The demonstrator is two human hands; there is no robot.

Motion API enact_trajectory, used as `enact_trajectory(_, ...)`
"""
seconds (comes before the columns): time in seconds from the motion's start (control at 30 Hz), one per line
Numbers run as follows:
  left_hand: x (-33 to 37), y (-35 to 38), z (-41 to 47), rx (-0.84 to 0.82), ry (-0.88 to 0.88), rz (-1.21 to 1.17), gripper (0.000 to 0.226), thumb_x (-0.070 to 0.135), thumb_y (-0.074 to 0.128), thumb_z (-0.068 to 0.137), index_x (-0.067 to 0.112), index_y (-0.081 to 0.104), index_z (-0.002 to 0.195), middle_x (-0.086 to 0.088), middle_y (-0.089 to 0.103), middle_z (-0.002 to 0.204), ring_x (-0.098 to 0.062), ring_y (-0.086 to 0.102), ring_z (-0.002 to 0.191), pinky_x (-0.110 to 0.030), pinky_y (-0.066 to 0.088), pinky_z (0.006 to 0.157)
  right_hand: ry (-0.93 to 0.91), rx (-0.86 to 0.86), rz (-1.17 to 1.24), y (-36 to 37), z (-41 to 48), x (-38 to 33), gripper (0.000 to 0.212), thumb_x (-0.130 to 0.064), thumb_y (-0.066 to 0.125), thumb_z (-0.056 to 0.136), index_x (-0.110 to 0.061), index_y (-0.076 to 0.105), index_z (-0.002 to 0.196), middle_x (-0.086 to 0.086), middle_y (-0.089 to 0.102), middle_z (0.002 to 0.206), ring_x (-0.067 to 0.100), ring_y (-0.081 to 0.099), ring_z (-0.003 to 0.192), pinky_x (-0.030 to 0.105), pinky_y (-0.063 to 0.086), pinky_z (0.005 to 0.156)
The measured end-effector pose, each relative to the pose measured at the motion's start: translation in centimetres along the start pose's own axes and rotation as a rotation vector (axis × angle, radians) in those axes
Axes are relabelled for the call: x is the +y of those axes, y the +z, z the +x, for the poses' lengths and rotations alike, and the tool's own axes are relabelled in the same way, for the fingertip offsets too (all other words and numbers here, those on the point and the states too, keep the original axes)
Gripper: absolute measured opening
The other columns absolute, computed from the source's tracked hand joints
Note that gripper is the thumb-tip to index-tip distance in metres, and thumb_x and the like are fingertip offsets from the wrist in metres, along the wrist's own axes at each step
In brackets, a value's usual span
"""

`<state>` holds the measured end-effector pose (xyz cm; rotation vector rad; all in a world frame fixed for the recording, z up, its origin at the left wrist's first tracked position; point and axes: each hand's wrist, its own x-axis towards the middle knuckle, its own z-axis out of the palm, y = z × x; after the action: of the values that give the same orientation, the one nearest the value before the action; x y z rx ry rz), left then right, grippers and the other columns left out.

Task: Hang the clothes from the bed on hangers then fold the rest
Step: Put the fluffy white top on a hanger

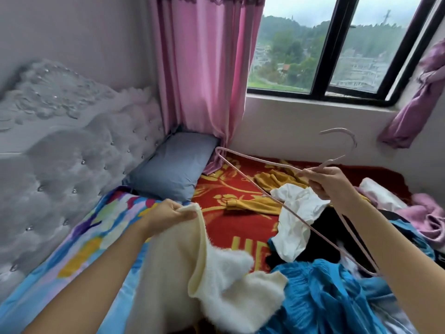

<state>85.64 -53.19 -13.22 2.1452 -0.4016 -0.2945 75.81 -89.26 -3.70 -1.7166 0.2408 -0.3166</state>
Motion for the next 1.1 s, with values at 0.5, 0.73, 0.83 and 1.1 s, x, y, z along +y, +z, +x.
enact_trajectory(0.5,-5.0,1.2,-2.8,0.094,-0.159,-0.362,0.046,0.064,0.064,0.063,0.020,0.064,0.050,0.007,0.055,0.050,-0.002,0.049,0.045,-0.015,0.040,0.044,0.175,-0.349,-0.232,0.9,-1.5,1.6,0.027,-0.007,0.050,0.092,0.008,0.061,0.073,-0.005,0.032,0.038,0.002,0.023,0.030,0.011,0.017,0.028)
enact_trajectory(0.73,-4.3,1.8,-2.7,0.096,-0.135,-0.356,0.057,0.076,0.062,0.059,0.021,0.047,0.049,0.006,0.042,0.049,-0.005,0.040,0.046,-0.016,0.033,0.043,0.269,-0.314,-0.204,1.8,-2.2,2.3,0.029,-0.010,0.049,0.094,0.005,0.061,0.071,-0.002,0.033,0.037,0.005,0.023,0.027,0.010,0.015,0.029)
enact_trajectory(0.83,-4.0,2.1,-2.7,0.078,-0.120,-0.364,0.074,0.087,0.063,0.039,0.015,0.054,0.058,-0.001,0.047,0.056,-0.009,0.045,0.053,-0.022,0.037,0.050,0.309,-0.292,-0.174,1.7,-2.7,2.5,0.030,-0.011,0.047,0.096,0.004,0.059,0.072,-0.002,0.033,0.039,0.004,0.023,0.028,0.010,0.016,0.029)
enact_trajectory(1.1,-4.0,2.1,-2.9,0.057,-0.133,-0.413,0.075,0.077,0.062,0.054,0.006,0.067,0.077,-0.005,0.062,0.067,-0.018,0.061,0.070,-0.025,0.049,0.061,0.335,-0.254,-0.113,1.9,-3.7,2.2,0.033,-0.013,0.045,0.097,0.004,0.059,0.072,-0.002,0.032,0.040,0.004,0.023,0.028,0.009,0.016,0.029)
